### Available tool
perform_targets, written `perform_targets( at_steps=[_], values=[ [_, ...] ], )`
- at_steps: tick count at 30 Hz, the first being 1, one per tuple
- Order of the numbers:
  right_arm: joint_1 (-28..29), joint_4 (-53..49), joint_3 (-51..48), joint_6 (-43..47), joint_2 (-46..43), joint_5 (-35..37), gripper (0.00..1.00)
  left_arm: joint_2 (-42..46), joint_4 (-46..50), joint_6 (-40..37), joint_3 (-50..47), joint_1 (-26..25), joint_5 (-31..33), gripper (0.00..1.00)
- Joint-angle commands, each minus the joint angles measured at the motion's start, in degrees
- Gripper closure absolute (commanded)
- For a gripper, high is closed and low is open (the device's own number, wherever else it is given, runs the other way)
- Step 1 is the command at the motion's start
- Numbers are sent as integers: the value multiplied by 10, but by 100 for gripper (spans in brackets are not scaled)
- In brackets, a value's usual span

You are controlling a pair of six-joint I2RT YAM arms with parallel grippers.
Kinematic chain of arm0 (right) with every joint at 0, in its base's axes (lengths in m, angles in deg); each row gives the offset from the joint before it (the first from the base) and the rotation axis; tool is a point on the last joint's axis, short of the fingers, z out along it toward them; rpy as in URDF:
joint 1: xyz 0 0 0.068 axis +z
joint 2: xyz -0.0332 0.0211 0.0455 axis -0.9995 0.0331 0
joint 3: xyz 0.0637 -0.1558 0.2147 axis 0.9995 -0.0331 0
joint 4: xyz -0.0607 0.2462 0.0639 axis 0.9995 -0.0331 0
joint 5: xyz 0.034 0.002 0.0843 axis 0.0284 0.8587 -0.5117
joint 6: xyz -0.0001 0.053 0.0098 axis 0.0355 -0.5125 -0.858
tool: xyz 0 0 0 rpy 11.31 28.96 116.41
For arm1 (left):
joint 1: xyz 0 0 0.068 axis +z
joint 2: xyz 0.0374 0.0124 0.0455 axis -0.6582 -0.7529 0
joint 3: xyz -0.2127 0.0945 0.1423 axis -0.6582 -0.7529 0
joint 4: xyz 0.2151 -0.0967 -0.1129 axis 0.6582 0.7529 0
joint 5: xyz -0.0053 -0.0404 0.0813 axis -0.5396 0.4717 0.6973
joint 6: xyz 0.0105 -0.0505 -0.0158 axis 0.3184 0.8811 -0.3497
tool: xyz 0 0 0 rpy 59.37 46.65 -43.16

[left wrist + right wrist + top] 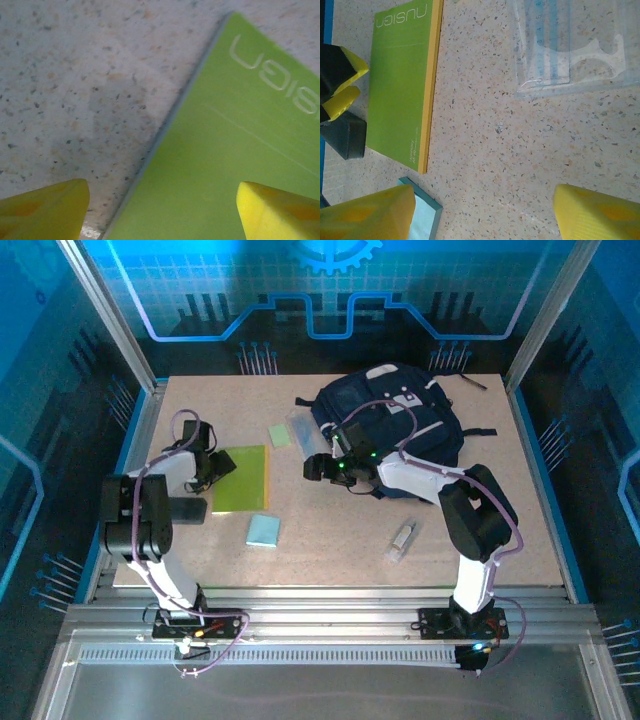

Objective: Pack books, pencil case, and school supplies into a backpack

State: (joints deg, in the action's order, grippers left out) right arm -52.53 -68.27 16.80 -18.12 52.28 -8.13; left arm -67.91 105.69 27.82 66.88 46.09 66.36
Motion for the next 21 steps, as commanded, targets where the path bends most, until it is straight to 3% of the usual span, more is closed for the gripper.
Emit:
perform_targets(
  at_steps=[1, 8, 21],
  values=[
    [4, 8, 18, -1, 6, 4, 26, -43, 57, 8, 49, 0, -21, 22],
    [5, 8, 29, -6, 16, -5, 25, -37, 24, 38, 16, -22, -83, 22],
    [29, 2, 76, -1, 90, 0, 30, 36, -27, 134, -48, -149, -135, 22]
  ],
)
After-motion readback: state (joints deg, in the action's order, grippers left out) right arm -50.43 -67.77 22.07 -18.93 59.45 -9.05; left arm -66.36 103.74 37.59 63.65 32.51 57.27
